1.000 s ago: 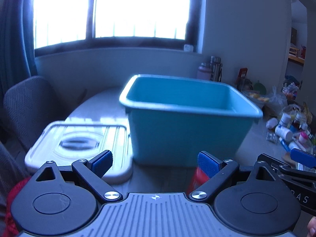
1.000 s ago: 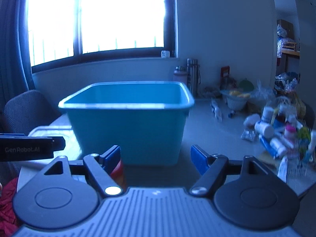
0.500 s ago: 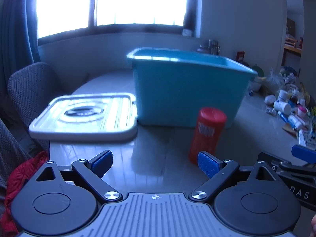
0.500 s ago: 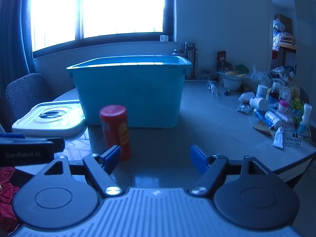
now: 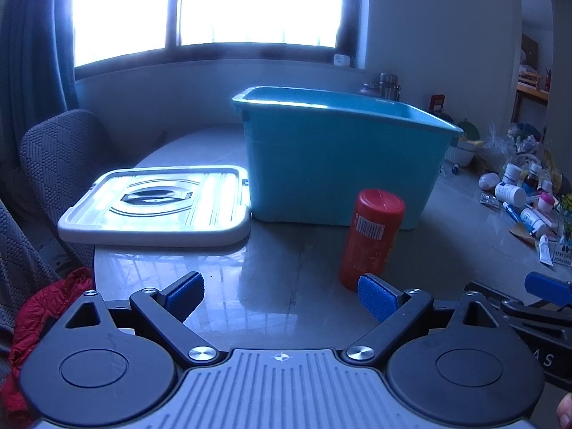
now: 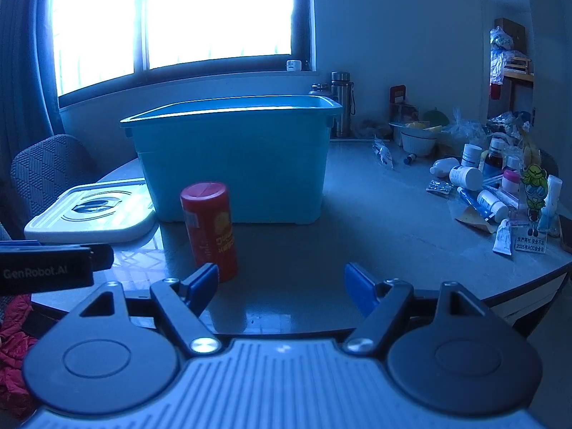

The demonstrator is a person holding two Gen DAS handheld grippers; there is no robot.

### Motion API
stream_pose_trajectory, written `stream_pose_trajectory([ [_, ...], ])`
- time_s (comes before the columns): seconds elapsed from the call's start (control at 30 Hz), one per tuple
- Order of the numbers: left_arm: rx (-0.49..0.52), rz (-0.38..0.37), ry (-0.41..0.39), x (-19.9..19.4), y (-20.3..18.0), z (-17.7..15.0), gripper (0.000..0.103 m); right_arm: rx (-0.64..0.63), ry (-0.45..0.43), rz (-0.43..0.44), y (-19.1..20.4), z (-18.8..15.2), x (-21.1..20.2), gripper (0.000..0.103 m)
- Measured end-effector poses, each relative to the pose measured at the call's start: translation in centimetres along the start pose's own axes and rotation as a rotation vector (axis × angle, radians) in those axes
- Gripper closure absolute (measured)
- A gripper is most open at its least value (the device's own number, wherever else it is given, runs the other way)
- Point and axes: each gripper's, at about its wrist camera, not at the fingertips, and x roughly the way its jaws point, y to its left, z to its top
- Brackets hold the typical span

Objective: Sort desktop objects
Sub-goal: 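Withdraw both grippers from the bin back toward the table, then move right gripper to the remaining red can and close on it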

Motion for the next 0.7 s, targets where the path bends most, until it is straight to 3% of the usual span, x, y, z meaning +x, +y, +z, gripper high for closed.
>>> stream_pose_trajectory([
  [0.7, 0.003, 0.043, 0.023, 3.9, 2.8, 1.3, 0.008, -0.008, 0.032, 0.050, 3.4, 0.9, 4.4, 0.025],
])
